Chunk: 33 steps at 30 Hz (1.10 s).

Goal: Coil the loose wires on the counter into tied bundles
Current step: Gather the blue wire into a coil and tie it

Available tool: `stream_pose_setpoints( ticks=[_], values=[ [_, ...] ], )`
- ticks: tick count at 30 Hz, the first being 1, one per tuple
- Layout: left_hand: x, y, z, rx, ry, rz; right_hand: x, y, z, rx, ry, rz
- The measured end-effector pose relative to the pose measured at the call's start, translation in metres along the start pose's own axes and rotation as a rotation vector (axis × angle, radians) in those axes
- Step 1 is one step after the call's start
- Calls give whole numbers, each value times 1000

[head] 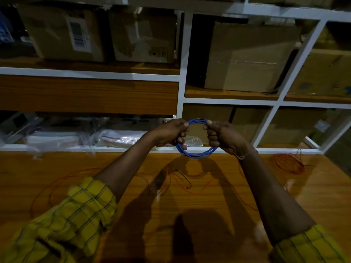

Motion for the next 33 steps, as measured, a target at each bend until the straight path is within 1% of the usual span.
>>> stream_pose_setpoints(
  ticks=[2, 5, 10, 12, 15, 17, 19, 21, 23, 25, 27, 29, 31, 33],
  values=[
    [0, -1, 0, -9, -4, -59, -4, -2, -2, -6, -4, -15],
    [-2, -6, -2, -60, 19, -162, -10, 3, -2, 31, -16, -66],
    [-3, -24, -4, -217, 86, -300, -16, 11, -2, 130, -3, -203],
    [1, -31, -5, -292, 97, -259, -19, 12, -4, 155, 4, -269],
    [10, -34, -4, -356, 88, -25, -27, 14, -8, 172, 27, -391],
    [15, -31, -1, -302, 73, 132, -30, 10, -13, 139, 38, -408],
    [20, -23, 4, -163, 31, 237, -32, 5, -19, 91, 54, -386],
    [26, -16, 7, -33, 0, 245, -37, 0, -23, 51, 74, -376],
    [32, -13, 8, 12, -14, 214, -44, 0, -25, 23, 76, -381],
    [38, -18, 8, -43, -31, 187, -56, 2, -28, -6, 75, -394],
    [42, -27, 8, -153, -23, 106, -71, 9, -32, -33, 76, -395],
    [47, -35, 7, -225, -3, 40, -85, 18, -34, -21, 79, -405],
    [57, -43, 6, -262, 10, 26, -97, 23, -35, 5, 98, -434],
    [69, -53, 7, -305, 8, 48, -110, 16, -37, -3, 129, -376]
  ],
)
Point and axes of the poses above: each hand's wrist, its own z-axis away from the middle knuckle, its own y-axis out of the palm, x = y × z, the point moved 8 cm from there along -z, towards the middle knuckle, and after that the axes turned 8 degrees about y, right-handed, at the moved point
